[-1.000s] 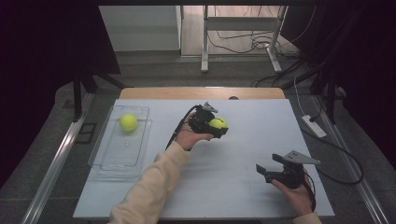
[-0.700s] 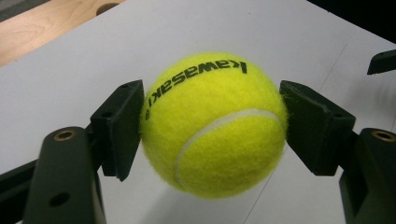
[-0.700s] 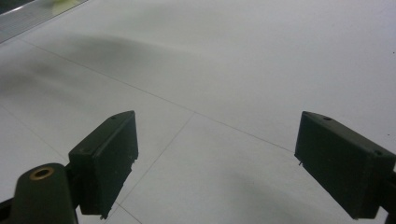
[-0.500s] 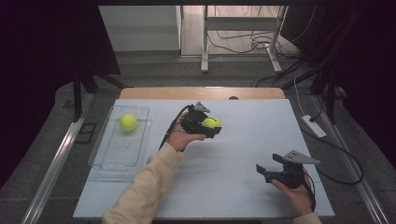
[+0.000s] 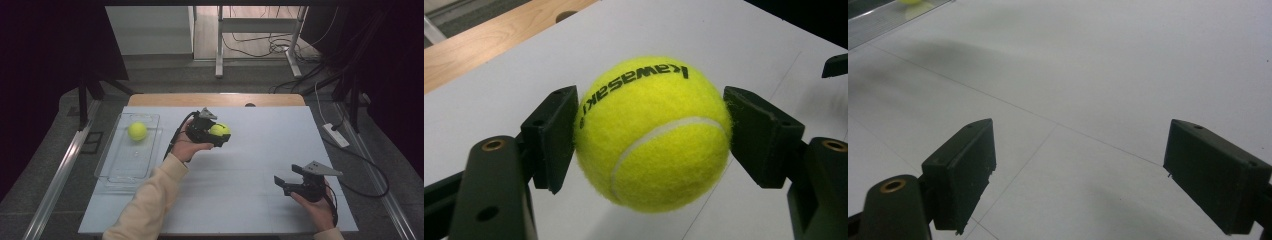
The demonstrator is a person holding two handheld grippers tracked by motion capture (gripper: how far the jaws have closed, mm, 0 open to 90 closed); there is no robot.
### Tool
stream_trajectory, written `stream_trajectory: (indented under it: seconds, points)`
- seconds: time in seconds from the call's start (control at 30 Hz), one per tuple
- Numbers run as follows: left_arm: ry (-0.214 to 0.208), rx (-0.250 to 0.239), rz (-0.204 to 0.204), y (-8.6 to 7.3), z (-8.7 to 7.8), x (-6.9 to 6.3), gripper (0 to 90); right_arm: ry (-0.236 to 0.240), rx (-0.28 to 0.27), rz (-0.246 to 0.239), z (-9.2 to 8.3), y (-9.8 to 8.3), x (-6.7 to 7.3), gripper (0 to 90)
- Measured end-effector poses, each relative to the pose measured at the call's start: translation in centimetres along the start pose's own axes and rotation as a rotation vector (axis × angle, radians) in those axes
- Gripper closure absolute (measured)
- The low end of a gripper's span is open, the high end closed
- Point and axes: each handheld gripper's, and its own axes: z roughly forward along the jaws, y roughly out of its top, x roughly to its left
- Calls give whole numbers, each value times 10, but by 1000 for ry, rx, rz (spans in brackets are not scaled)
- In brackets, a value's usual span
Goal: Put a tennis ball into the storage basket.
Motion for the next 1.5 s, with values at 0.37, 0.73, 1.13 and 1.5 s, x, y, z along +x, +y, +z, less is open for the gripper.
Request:
stream_trajectory:
  seconds: [0.37, 0.73, 1.13, 1.5]
  points:
    - [16, -20, -16, -6, -11, 6, 269, -3, 3, -4, 0, 0, 1, 132]
    - [35, -43, -36, -8, -23, 12, 270, -4, 4, -6, 0, 0, 1, 132]
    - [63, -54, -55, -14, -38, 22, 270, -3, 3, -6, 1, 0, 1, 132]
    - [80, -66, -69, -19, -48, 28, 270, -3, 6, -6, 1, 0, 1, 132]
